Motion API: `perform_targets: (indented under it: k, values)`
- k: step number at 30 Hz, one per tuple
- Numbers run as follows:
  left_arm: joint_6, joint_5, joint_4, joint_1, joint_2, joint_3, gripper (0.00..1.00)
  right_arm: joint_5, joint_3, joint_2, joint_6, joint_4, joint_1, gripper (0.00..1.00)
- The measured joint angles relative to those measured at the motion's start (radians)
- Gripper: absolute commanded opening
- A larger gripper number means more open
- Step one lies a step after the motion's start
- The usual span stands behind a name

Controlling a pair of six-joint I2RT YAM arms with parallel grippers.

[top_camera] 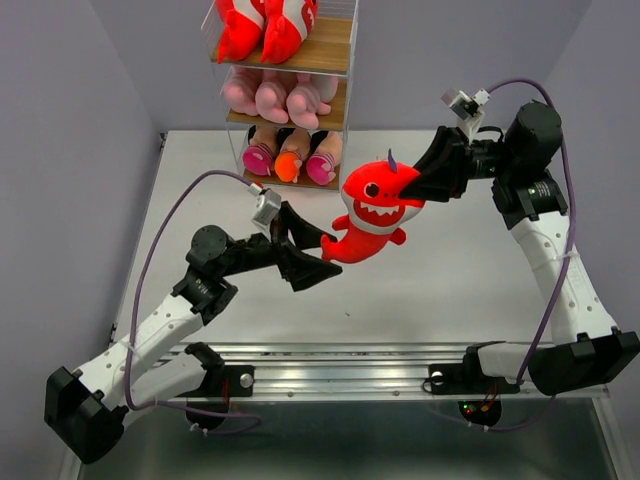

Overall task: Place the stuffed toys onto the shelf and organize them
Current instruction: Pass the stuffed toy from the right arm to the left

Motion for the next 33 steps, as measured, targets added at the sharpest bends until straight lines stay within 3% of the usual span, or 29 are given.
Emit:
perform_targets:
  k: [5,7,16,21,23,26,29,32,33]
  values:
    - [-0.012,-0.018,0.014,-0.005,0.018,0.0,0.92,0.0,-0.003,0.0,0.049,0.072,0.008,0.01]
    - [-0.014,-0.027,0.022,-0.011,0.025,-0.002,0.86,-0.004,-0.004,0.0,0.058,0.085,0.011,0.01]
    - [-0.059,-0.07,0.111,-0.033,0.067,-0.011,0.48,-0.003,-0.01,-0.001,0.071,0.105,0.021,0.01]
    - [-0.073,-0.067,0.126,-0.036,0.078,-0.013,0.0,-0.002,-0.014,-0.001,0.071,0.111,0.021,0.01]
    - [-0.075,-0.065,0.13,-0.036,0.077,-0.014,0.0,0.004,-0.026,-0.001,0.071,0.117,0.021,0.04]
    - [-0.065,-0.063,0.112,-0.036,0.071,-0.018,0.0,0.01,-0.04,-0.001,0.072,0.118,0.021,0.17]
    - [-0.021,-0.085,0.034,-0.036,0.04,-0.015,0.0,0.02,-0.047,-0.001,0.081,0.117,0.021,0.76]
    - [0.048,-0.124,-0.093,-0.036,-0.011,0.001,0.0,0.047,-0.058,-0.002,0.073,0.124,0.021,1.0]
    - [0.07,-0.14,-0.137,-0.036,-0.022,0.012,0.0,0.059,-0.061,-0.002,0.066,0.121,0.021,1.0]
